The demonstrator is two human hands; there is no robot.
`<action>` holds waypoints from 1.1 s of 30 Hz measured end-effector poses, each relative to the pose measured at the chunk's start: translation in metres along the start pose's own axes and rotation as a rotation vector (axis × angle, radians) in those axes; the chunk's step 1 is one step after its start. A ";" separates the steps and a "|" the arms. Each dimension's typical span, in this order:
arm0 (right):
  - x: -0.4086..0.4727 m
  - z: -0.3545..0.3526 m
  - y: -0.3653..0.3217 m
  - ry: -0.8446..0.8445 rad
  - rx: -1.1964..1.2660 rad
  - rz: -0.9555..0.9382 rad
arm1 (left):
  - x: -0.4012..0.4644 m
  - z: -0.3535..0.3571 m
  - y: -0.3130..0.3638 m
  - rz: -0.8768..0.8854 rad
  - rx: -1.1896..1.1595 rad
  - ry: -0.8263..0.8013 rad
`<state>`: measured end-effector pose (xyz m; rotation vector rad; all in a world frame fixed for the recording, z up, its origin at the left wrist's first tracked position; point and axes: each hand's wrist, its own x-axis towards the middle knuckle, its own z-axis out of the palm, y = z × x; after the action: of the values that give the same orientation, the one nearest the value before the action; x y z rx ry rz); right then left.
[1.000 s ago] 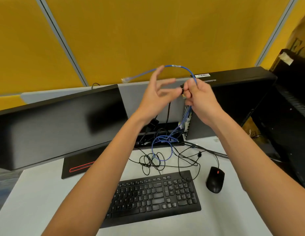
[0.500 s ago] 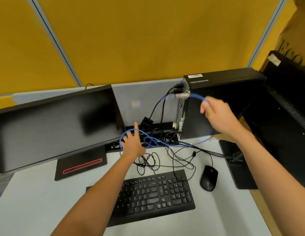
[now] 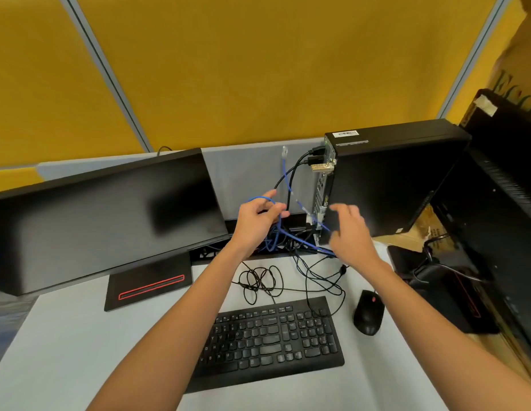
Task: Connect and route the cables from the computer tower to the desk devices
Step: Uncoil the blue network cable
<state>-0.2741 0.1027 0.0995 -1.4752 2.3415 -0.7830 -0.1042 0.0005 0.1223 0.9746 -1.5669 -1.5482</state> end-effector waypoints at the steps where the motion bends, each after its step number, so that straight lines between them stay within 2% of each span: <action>1: 0.000 0.000 -0.017 0.047 0.107 -0.089 | 0.003 0.004 0.003 -0.010 -0.006 -0.024; 2: -0.001 0.003 -0.032 0.035 0.231 -0.142 | 0.004 0.009 0.007 -0.022 -0.008 -0.050; 5: -0.003 0.010 -0.059 -0.192 0.490 -0.131 | 0.005 0.019 0.020 -0.083 -0.007 -0.110; 7: 0.000 0.014 -0.056 -0.253 0.373 -0.170 | 0.005 0.011 0.024 -0.133 0.037 -0.180; 9: 0.007 0.012 -0.044 -0.181 0.199 -0.182 | 0.004 -0.006 0.021 -0.152 0.221 -0.224; 11: 0.014 0.004 -0.036 -0.125 0.160 -0.184 | 0.006 -0.024 0.013 -0.080 0.467 -0.092; 13: 0.017 -0.008 -0.036 -0.192 0.170 -0.247 | 0.007 -0.031 0.006 0.030 0.675 0.079; 15: 0.020 -0.018 -0.041 -0.292 0.151 -0.316 | 0.010 -0.029 -0.002 0.134 0.797 0.093; 17: 0.025 -0.020 -0.042 -0.291 0.101 -0.359 | 0.015 -0.022 -0.008 0.112 0.730 -0.099; 19: 0.032 -0.018 -0.036 -0.204 0.118 -0.363 | 0.014 -0.014 -0.012 -0.030 0.506 -0.342; 21: 0.038 -0.013 -0.022 -0.082 0.134 -0.316 | 0.010 -0.007 -0.017 -0.157 0.307 -0.453; 22: 0.040 -0.010 -0.013 -0.021 0.122 -0.270 | 0.007 -0.005 -0.023 -0.208 0.229 -0.447; 25: 0.040 -0.007 0.017 0.155 0.160 -0.090 | 0.008 -0.016 -0.038 -0.315 0.059 -0.261; 28: 0.034 -0.001 0.043 0.208 0.160 0.095 | 0.006 -0.039 -0.055 -0.389 -0.016 -0.188; 31: 0.031 0.014 0.059 0.052 0.115 0.185 | 0.002 -0.046 -0.064 -0.359 0.035 -0.234; 33: 0.030 0.023 0.050 -0.138 0.008 0.138 | 0.004 -0.042 -0.059 -0.313 0.065 -0.236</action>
<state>-0.3137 0.0855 0.0542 -1.3033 2.3044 -0.6334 -0.0670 -0.0215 0.0640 1.1515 -1.6951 -1.8949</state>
